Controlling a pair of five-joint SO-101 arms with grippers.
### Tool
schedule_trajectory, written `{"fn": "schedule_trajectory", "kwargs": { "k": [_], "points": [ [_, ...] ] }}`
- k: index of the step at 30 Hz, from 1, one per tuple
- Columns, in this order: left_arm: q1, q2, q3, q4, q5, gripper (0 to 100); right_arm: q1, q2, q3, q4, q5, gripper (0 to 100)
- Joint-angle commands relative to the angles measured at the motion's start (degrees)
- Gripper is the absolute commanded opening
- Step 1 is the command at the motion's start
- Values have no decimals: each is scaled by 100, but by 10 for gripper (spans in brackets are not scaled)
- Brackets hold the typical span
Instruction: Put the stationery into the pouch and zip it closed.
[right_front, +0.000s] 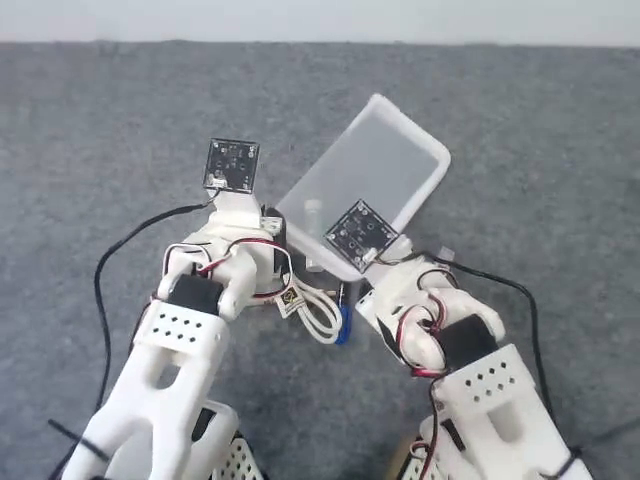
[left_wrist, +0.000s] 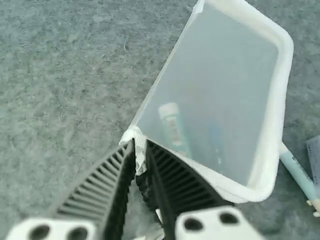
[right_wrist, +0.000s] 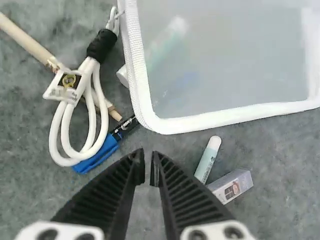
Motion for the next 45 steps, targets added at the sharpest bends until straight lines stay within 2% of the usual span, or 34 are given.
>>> {"fn": "schedule_trajectory", "kwargs": {
  "k": [1,3,6,11,18,29,35,39,45],
  "points": [
    [-220,-220,-391,220,343,133,-48,92,-413,31,-211,146],
    [-571,-220,-567,431,818,197,-171,163,-519,75,-369,213],
    [-1231,-211,-848,730,1240,258,-497,514,-923,259,-440,196],
    [-1952,-211,-1024,844,1451,261,-989,1754,-1916,426,-510,177],
    [-1996,-211,-1024,835,1451,261,-1534,3943,-3323,382,-1284,177],
    [-2004,-211,-1015,835,1451,261,-1719,6457,-5257,374,-1319,177],
    [-2224,-202,-936,536,1451,261,-1719,7143,-5846,374,-1670,177],
    [-2242,-211,-945,545,1451,261,-1719,7424,-6066,374,-1697,177],
    [-2655,-211,-1015,510,1653,261,-1719,7864,-6338,295,-1705,177]
  ]
}}
